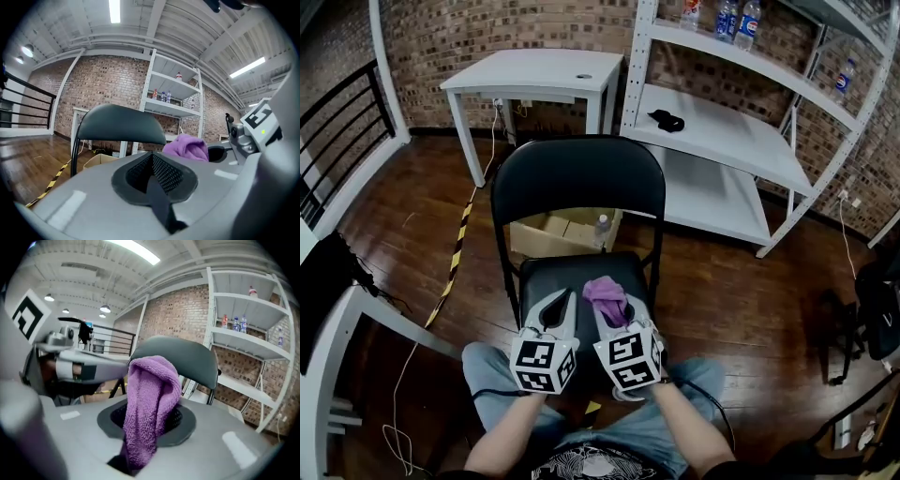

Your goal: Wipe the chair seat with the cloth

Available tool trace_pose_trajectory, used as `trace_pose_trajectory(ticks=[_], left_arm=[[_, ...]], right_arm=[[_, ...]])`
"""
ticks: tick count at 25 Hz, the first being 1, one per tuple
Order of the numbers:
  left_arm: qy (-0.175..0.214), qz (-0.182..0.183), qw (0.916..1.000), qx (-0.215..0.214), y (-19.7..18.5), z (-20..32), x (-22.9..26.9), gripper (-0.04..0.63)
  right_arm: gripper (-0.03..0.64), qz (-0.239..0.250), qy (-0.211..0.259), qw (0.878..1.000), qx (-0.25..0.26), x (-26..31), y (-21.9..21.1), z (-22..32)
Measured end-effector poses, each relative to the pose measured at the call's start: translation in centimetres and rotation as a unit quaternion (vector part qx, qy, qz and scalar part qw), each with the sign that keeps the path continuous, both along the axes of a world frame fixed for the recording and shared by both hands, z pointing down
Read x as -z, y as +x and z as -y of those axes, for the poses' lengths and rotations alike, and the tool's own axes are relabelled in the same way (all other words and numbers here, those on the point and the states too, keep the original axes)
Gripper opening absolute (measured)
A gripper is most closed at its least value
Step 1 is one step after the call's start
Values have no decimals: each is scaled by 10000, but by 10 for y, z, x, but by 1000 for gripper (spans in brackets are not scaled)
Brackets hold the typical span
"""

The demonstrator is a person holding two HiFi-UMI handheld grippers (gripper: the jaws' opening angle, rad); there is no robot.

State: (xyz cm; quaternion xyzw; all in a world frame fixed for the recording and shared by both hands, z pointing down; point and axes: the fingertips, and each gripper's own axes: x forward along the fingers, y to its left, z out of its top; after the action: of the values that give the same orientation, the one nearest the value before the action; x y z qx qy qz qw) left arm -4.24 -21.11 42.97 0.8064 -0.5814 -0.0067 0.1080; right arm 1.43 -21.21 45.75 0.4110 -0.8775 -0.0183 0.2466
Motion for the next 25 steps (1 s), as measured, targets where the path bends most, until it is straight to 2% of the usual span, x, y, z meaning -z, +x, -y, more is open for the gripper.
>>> trace_pose_trajectory(ticks=[3, 10, 18, 25], left_arm=[[101, -24, 9999, 91, -10, -7, 9, 6], [315, -63, 9992, 217, -27, -18, 27, 6], [348, -108, 9992, 175, -28, -29, 37, 6], [475, -132, 9987, 143, -17, -55, 48, 6]], right_arm=[[91, 505, 136, 9986, -39, 24, -15, 2], [91, 1305, 354, 9908, -2, 60, -40, -4], [91, 1460, 383, 9885, 23, 68, -45, -15], [91, 1587, 470, 9862, 16, 75, -33, -45]])
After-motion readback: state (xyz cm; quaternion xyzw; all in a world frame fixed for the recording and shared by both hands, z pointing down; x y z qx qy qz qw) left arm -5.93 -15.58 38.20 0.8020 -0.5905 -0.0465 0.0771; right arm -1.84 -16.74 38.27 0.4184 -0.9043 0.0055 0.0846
